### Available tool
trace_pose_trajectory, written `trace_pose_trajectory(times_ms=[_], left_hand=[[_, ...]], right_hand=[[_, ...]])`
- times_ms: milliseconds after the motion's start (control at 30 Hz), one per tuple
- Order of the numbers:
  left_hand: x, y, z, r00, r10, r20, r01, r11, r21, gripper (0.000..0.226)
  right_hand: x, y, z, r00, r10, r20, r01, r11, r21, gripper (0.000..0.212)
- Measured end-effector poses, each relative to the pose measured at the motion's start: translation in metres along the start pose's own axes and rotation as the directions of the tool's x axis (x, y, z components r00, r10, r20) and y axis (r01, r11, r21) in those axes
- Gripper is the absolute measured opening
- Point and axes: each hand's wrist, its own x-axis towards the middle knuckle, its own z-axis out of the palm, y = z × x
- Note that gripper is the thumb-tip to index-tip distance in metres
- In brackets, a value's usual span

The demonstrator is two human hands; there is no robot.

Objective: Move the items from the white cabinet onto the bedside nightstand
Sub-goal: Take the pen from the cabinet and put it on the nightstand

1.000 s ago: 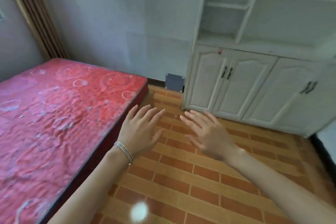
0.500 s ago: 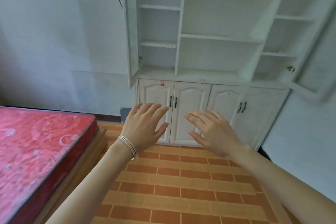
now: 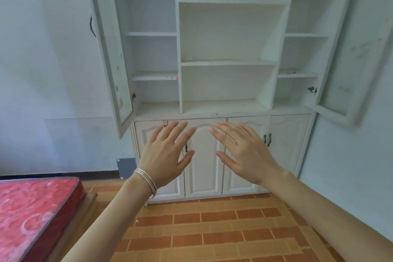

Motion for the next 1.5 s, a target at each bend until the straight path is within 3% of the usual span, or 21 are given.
trace_pose_trajectory(times_ms=[400, 633, 1067, 1500], left_hand=[[0.143, 0.001, 0.096, 0.968, 0.248, -0.049, -0.252, 0.958, -0.135, 0.056], [0.181, 0.032, 0.159, 0.947, 0.321, -0.027, -0.320, 0.924, -0.212, 0.055], [0.338, 0.133, 0.245, 0.941, 0.329, -0.073, -0.337, 0.920, -0.198, 0.054], [0.471, 0.201, 0.349, 0.945, 0.322, -0.051, -0.326, 0.926, -0.193, 0.053]], right_hand=[[0.013, 0.112, 0.046, 0.965, 0.261, 0.031, -0.251, 0.950, -0.185, 0.052], [-0.012, 0.161, 0.073, 0.927, 0.361, 0.098, -0.333, 0.916, -0.225, 0.051], [-0.030, 0.357, 0.101, 0.896, 0.425, 0.133, -0.372, 0.878, -0.302, 0.061], [-0.034, 0.529, 0.168, 0.897, 0.415, 0.151, -0.365, 0.889, -0.278, 0.053]])
